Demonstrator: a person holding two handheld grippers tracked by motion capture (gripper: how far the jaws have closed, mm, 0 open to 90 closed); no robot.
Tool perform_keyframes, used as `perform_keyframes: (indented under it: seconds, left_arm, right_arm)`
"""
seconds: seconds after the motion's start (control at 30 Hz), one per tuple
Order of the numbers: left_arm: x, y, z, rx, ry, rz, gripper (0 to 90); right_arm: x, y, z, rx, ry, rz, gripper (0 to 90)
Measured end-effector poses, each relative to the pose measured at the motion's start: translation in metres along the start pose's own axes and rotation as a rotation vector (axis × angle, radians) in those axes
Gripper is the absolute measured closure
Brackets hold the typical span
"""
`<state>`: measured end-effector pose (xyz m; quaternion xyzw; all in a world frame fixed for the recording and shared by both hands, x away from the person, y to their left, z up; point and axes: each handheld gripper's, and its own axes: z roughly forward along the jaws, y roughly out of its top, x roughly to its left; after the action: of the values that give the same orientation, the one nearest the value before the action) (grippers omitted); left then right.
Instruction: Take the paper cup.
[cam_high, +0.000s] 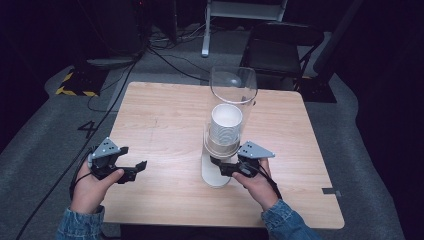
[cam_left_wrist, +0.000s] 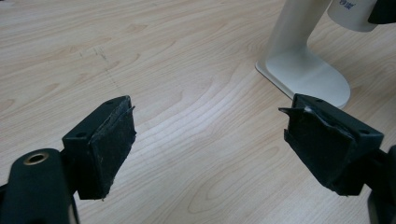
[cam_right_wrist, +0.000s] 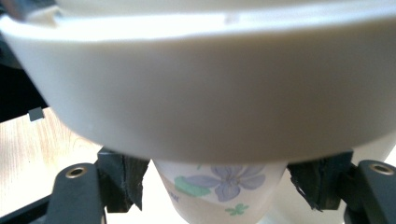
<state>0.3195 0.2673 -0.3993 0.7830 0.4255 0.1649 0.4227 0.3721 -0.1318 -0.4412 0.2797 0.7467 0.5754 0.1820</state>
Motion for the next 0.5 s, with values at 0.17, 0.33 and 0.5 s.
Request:
perform_keyframes:
  seconds: [0.17, 0.33, 0.5]
  left_arm:
    - [-0.0008, -0.0002, 0.0009, 0.005, -0.001, -0.004, 15.9]
    - [-0.001, -0.0004, 0.0016, 0.006, -0.001, -0.001, 15.9]
    - [-0.0011, -0.0007, 0.002, 0.007, -0.001, -0.002, 15.9]
  right_arm:
    - [-0.0004, 0.0018, -0.001, -0.003, -0.005, 0.003, 30.5]
    - [-0.0004, 0.0018, -0.0021, 0.011, -0.005, -0.014, 33.9]
    - [0.0008, 0.0018, -0.0027, 0.024, -0.013, -0.017, 34.6]
